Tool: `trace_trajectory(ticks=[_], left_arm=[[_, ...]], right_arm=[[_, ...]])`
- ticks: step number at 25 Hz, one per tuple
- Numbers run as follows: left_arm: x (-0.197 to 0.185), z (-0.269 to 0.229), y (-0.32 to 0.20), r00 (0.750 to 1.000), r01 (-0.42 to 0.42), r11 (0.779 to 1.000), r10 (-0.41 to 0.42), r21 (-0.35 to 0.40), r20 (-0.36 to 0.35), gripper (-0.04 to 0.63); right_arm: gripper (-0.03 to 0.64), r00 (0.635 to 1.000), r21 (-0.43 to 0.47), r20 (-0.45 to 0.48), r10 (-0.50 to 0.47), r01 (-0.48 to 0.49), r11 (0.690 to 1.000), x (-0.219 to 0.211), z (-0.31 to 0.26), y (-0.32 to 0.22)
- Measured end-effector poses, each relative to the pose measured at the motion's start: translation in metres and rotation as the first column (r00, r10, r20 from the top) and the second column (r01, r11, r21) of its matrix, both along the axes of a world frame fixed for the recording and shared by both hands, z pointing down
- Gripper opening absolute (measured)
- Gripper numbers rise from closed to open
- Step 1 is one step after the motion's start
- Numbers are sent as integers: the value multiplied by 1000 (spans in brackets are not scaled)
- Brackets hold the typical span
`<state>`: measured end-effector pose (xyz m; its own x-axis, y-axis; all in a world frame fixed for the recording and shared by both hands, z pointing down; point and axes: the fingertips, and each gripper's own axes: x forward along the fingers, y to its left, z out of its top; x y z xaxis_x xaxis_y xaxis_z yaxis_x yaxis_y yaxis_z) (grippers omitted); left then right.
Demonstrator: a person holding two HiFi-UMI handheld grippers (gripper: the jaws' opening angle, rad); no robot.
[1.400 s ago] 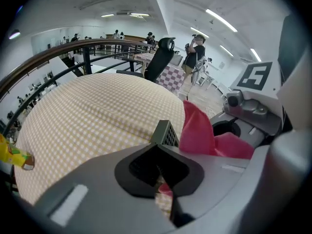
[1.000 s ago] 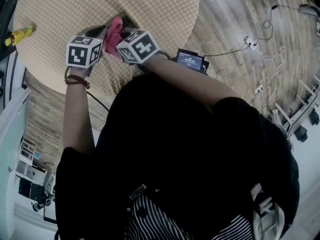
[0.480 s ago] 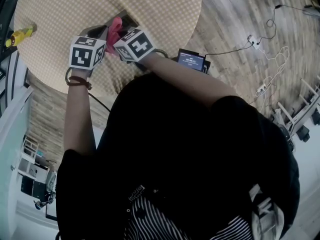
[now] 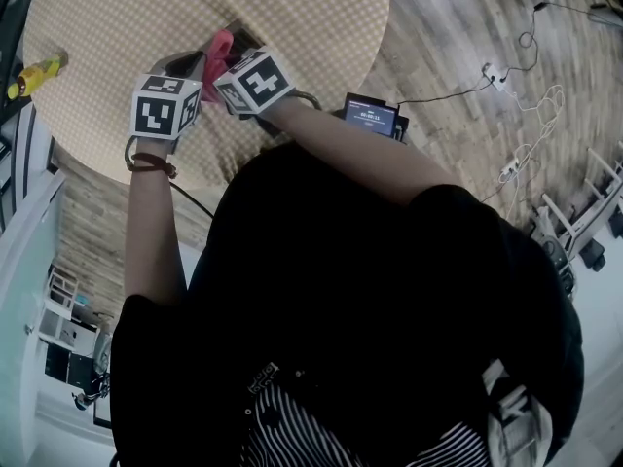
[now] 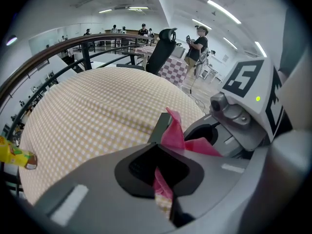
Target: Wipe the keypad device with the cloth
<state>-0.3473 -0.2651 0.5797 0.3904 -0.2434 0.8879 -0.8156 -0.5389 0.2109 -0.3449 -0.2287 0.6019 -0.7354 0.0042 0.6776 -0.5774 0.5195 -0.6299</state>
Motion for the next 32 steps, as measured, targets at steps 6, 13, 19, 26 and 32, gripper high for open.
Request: trace_trajectory(ticks=[6,13,19,26,32], left_arm=[[-2,0,-1,1000,-4,1000,4,6,5,2],[-3,2,0,999,-34,999,34,4,26,2],[-3,2,0,999,-37,999,36,10,35,2],[-2,1,1,998,-45,999,45,9,41,2],[-3,1,2,998,-43,999,42,14,50,2]], right_arm=[[63,999,-77,-11,43,-44,996,2,6,2],[63,999,-105,-48,19,-24,994,11,28,19],[63,998,-115,-60,5,-12,993,11,29,20],[63,999,-31,-31,21,-22,999,3,10,7],[63,1000,-72,-3,23,-23,997,-3,2,1]])
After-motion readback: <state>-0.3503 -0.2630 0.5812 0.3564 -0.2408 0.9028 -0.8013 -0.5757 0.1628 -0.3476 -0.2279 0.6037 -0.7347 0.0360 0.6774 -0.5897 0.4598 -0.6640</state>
